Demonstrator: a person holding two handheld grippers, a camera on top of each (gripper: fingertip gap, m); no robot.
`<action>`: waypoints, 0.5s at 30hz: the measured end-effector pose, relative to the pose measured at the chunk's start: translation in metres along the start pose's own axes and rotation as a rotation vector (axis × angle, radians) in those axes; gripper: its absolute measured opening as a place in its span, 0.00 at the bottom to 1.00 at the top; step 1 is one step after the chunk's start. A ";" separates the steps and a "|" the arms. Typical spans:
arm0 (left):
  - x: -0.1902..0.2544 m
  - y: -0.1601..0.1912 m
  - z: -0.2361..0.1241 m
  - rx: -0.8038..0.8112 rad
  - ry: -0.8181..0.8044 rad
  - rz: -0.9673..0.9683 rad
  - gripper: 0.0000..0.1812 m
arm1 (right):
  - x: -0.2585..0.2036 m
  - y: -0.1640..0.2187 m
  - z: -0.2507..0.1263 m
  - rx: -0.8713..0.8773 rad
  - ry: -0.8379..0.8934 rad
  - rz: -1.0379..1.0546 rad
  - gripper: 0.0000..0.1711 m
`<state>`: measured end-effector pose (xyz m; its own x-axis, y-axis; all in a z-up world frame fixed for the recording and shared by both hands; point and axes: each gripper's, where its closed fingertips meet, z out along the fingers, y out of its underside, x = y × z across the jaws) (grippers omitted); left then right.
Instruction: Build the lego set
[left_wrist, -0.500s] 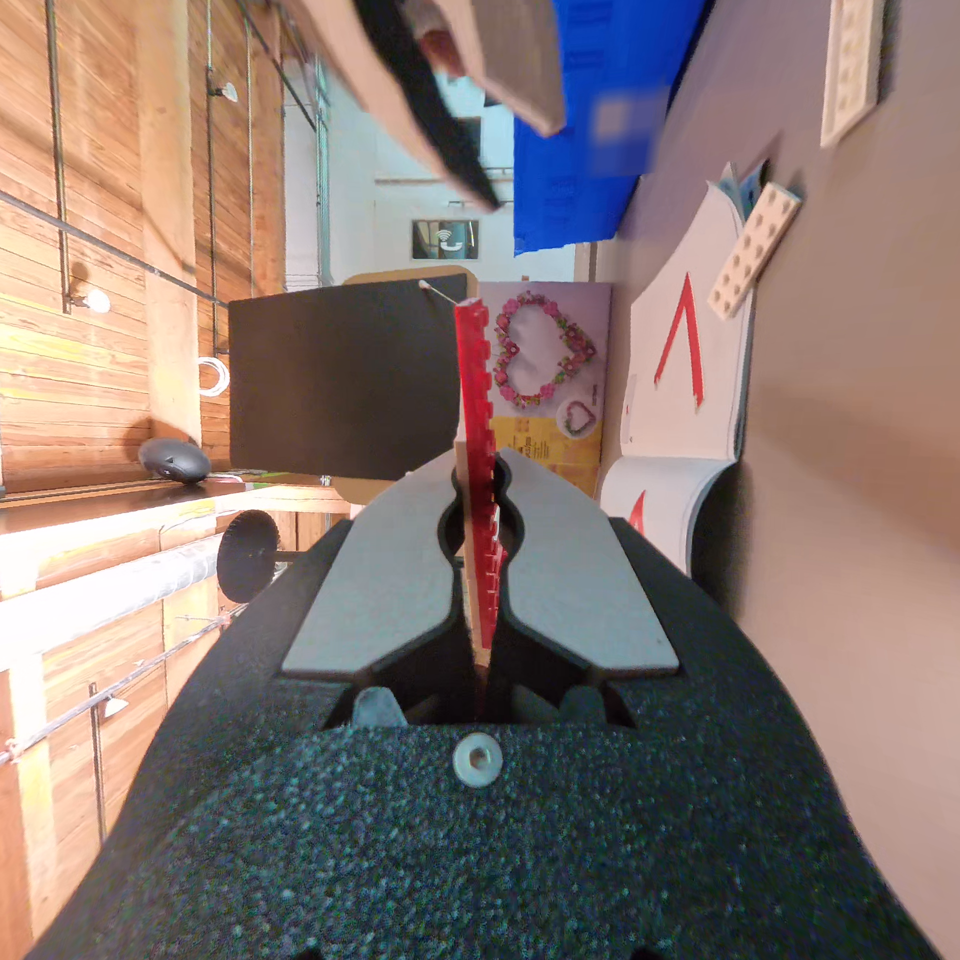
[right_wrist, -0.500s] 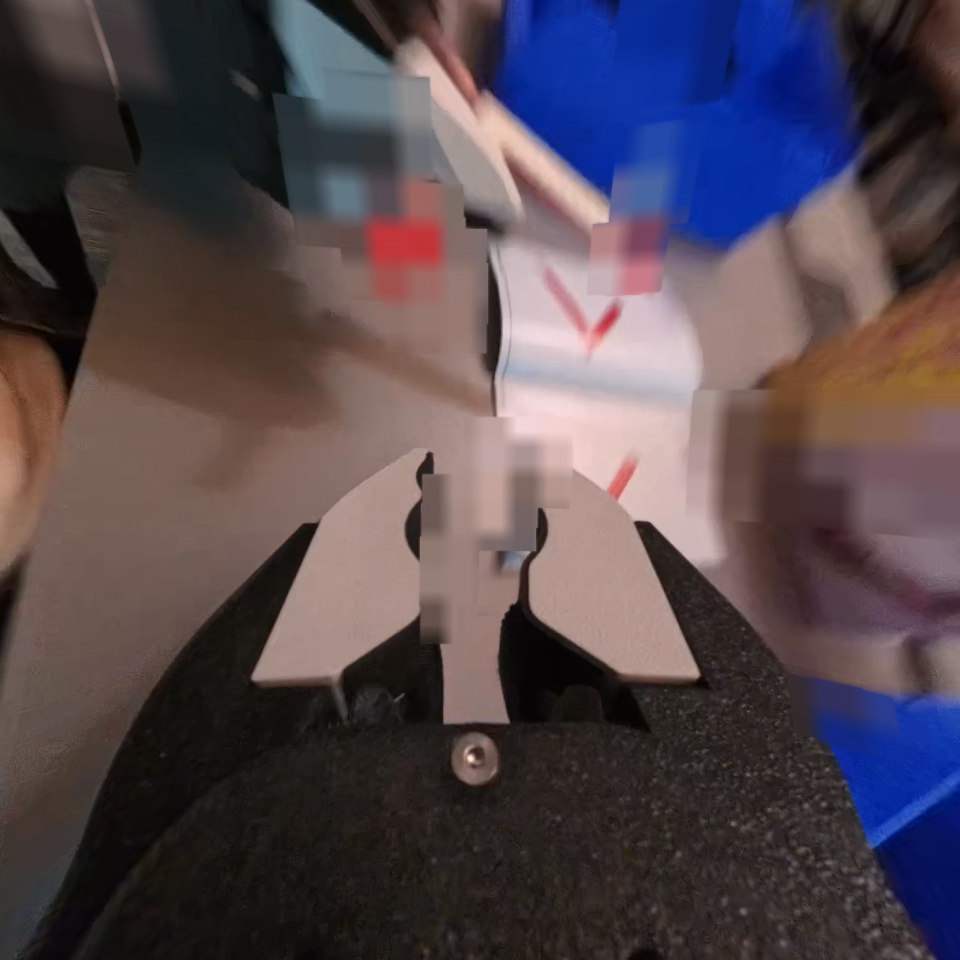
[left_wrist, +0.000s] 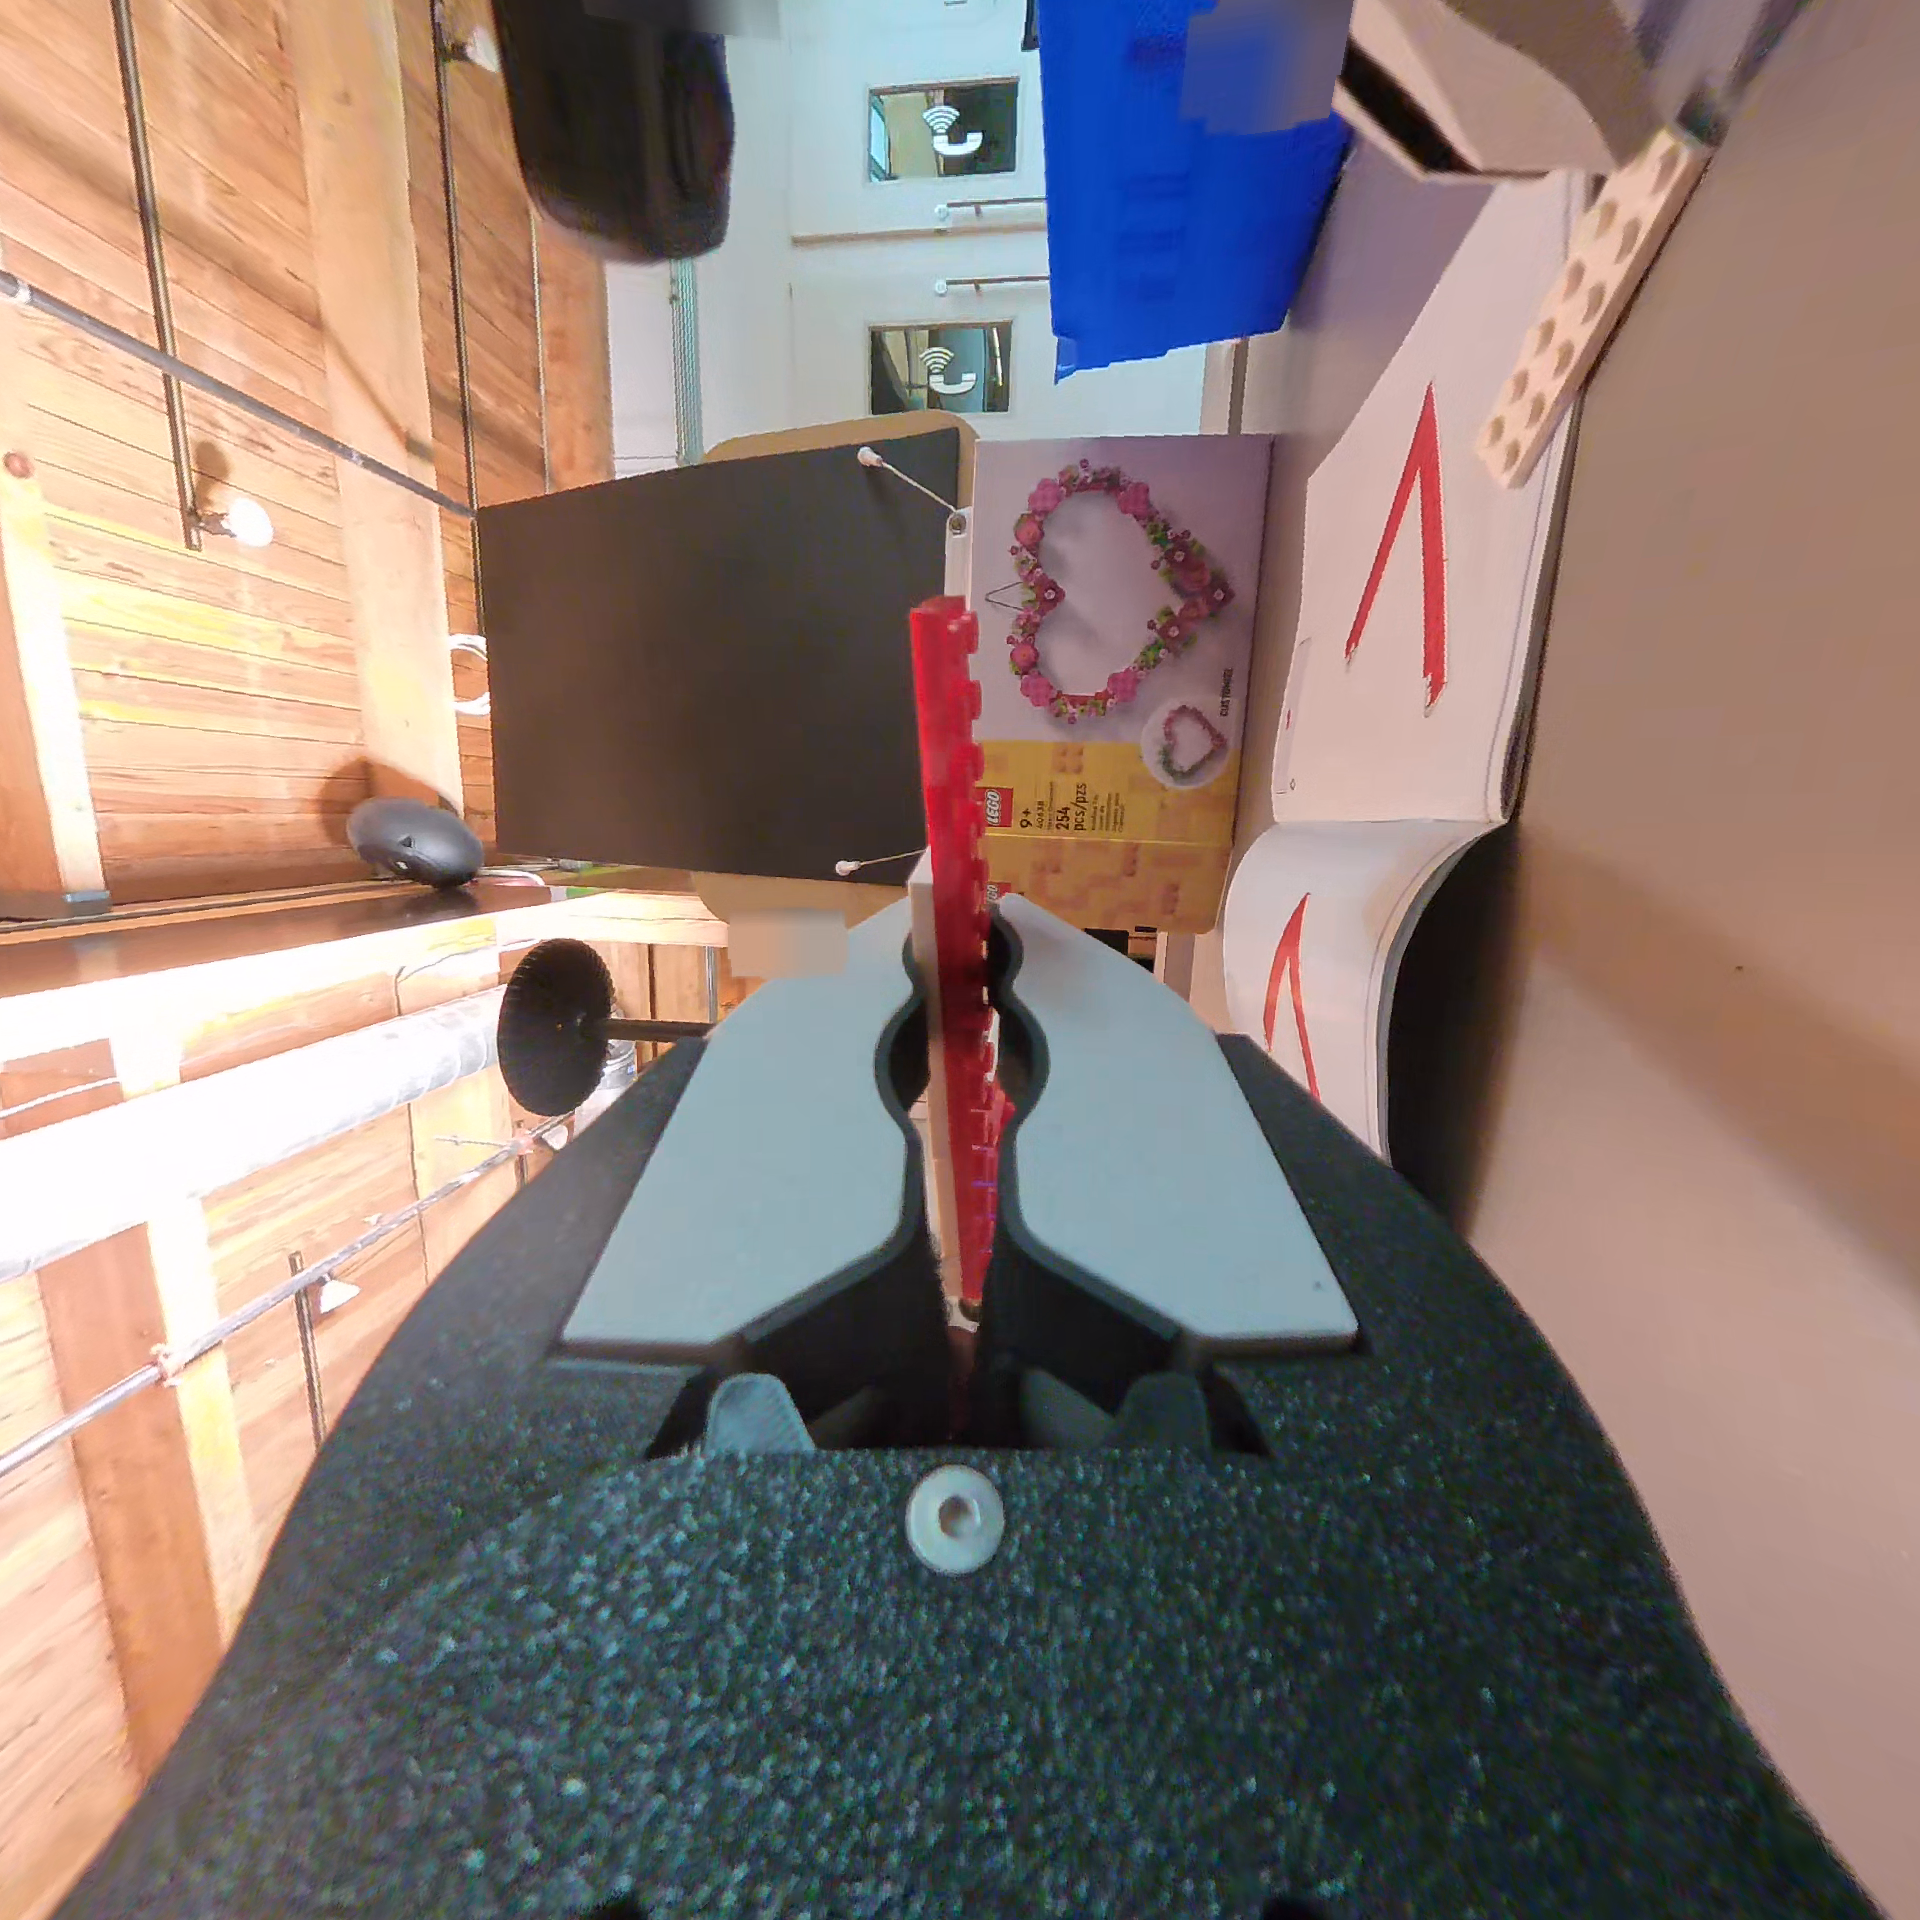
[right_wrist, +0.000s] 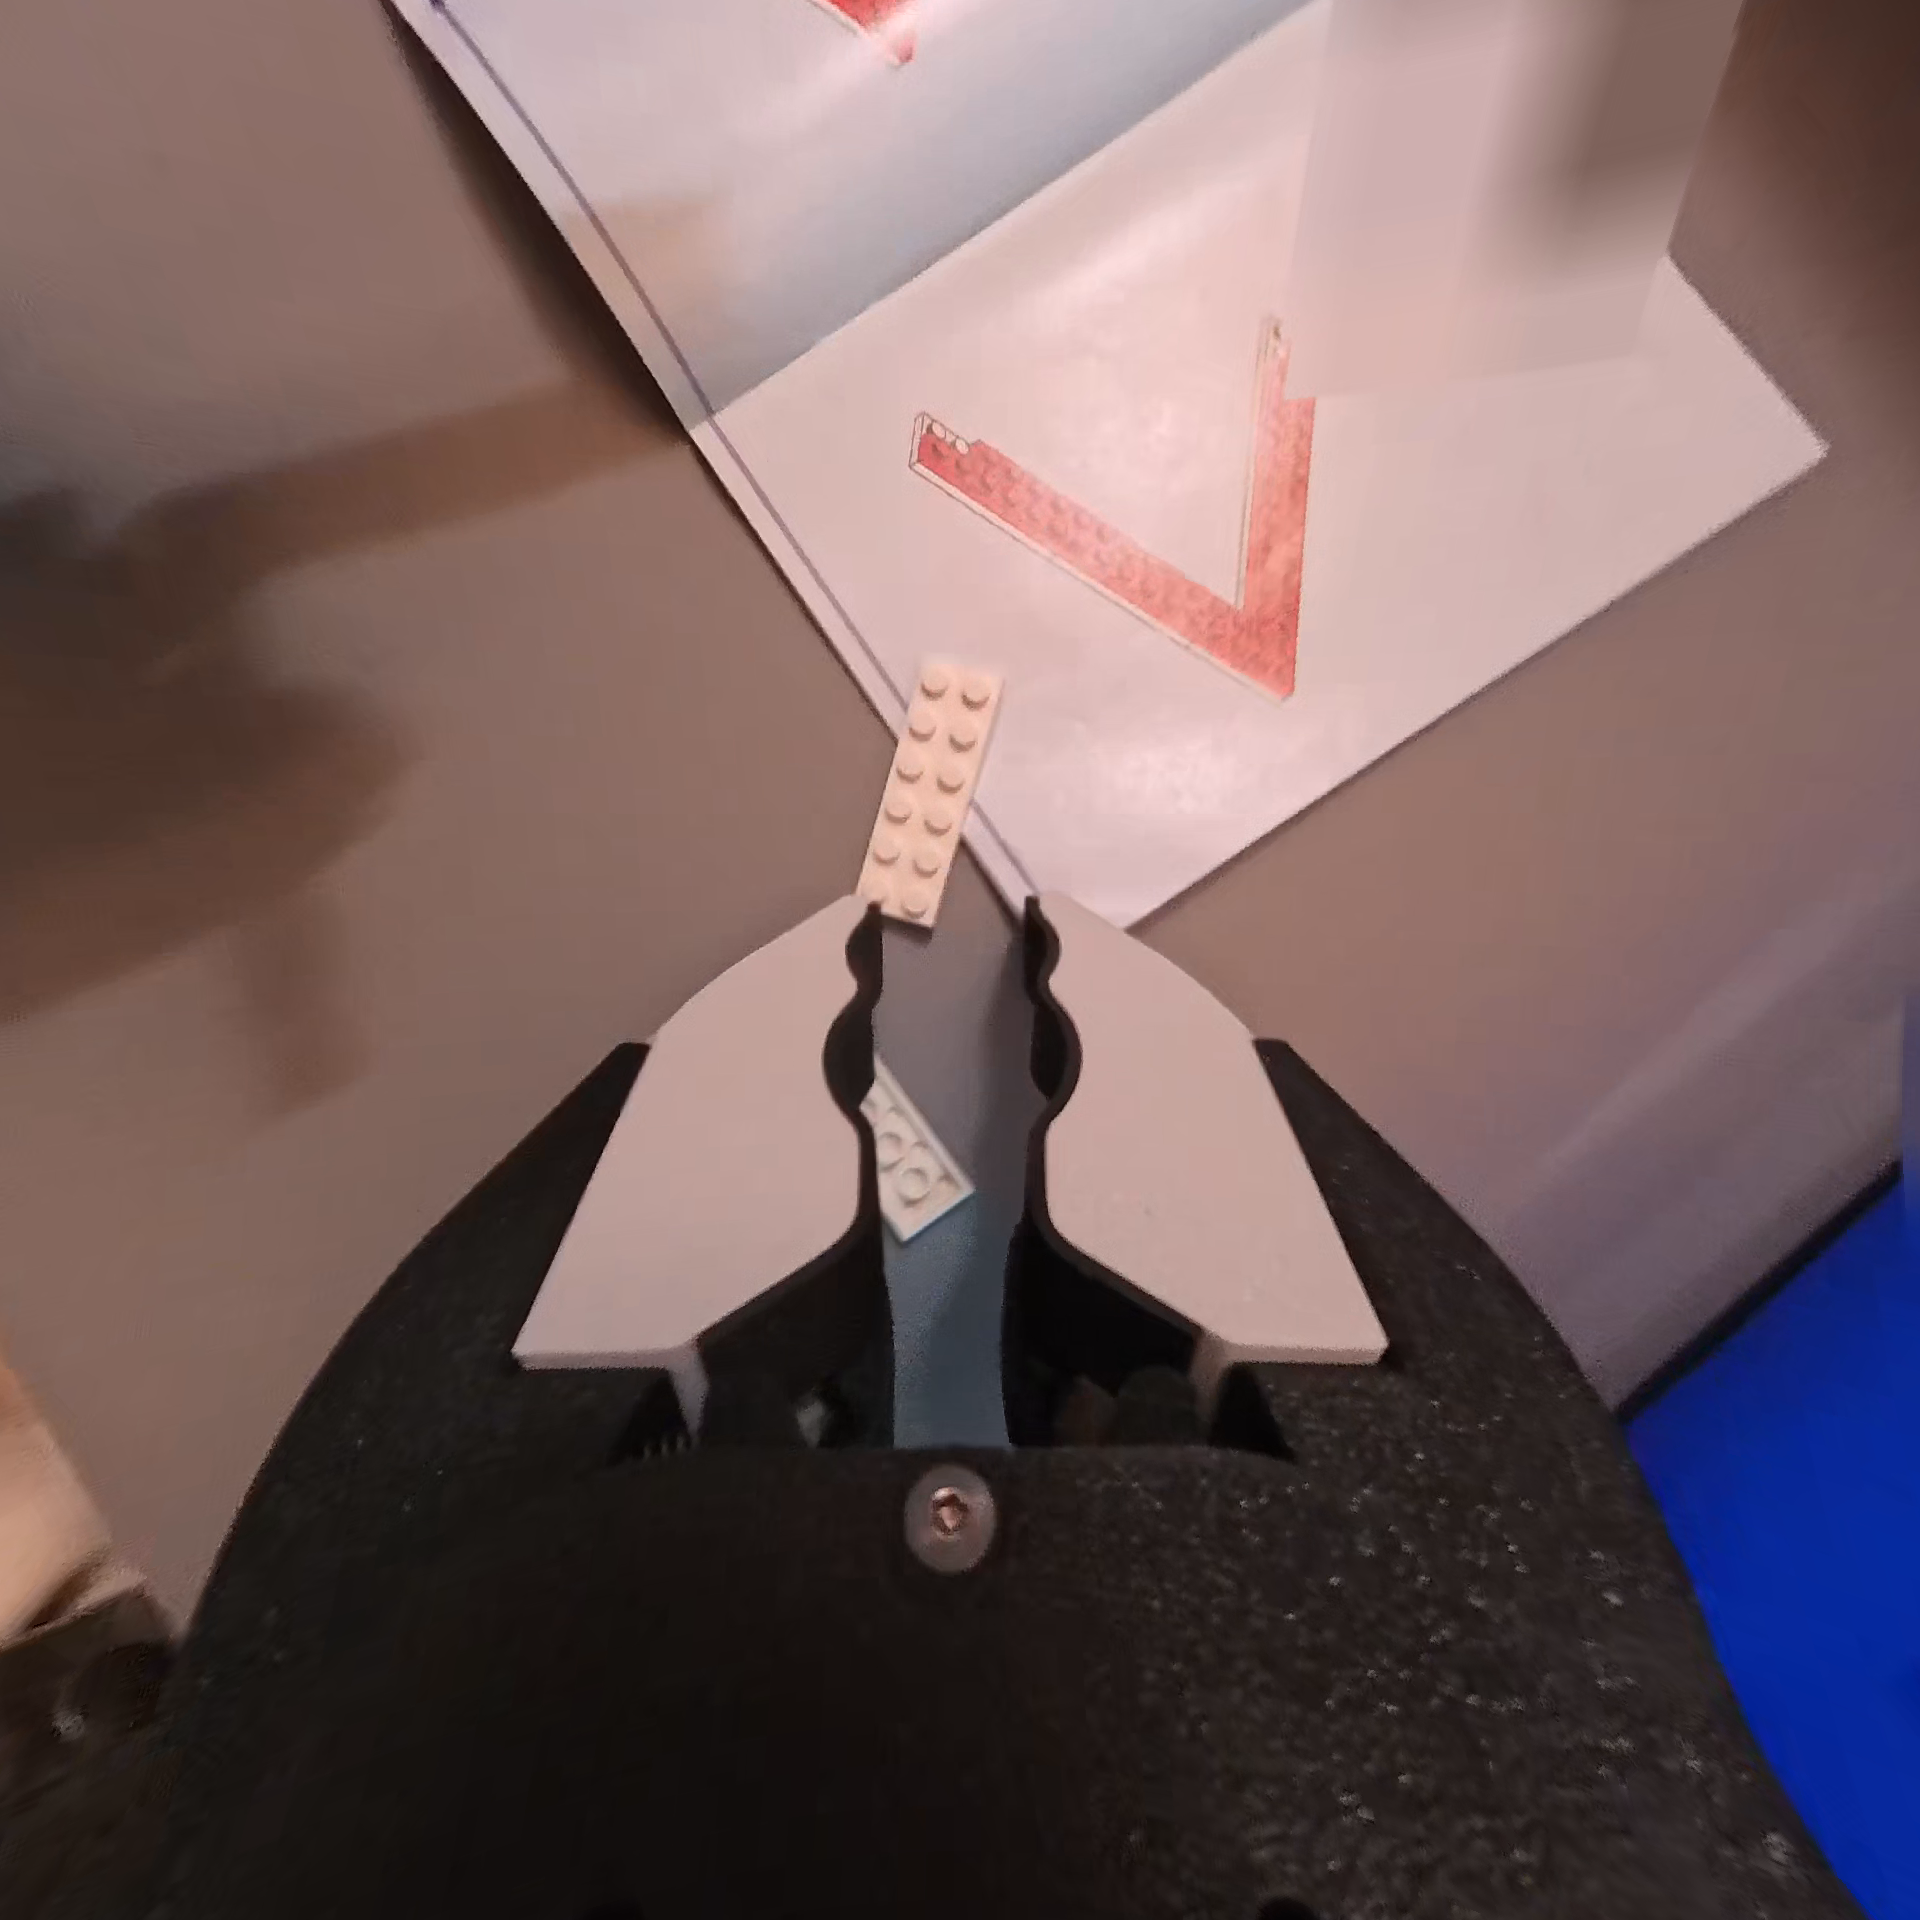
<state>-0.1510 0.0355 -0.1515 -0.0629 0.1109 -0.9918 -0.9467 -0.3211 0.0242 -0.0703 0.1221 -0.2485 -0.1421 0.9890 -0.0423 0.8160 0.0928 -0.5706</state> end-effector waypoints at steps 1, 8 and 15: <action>0.000 0.000 0.000 0.000 0.000 -0.002 0.04 | -0.003 0.001 -0.002 0.016 -0.033 0.054 0.14; 0.002 -0.003 0.000 0.010 0.006 -0.018 0.04 | -0.012 -0.007 0.008 0.137 -0.196 0.316 0.13; 0.004 -0.003 -0.001 0.014 0.008 -0.012 0.04 | -0.010 -0.013 0.009 0.172 -0.040 0.019 0.04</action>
<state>-0.1481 0.0356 -0.1561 -0.0493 0.1069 -0.9931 -0.9517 -0.3068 0.0142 -0.0847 0.1101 -0.2475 -0.1528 0.9846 -0.0848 0.7110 0.0499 -0.7014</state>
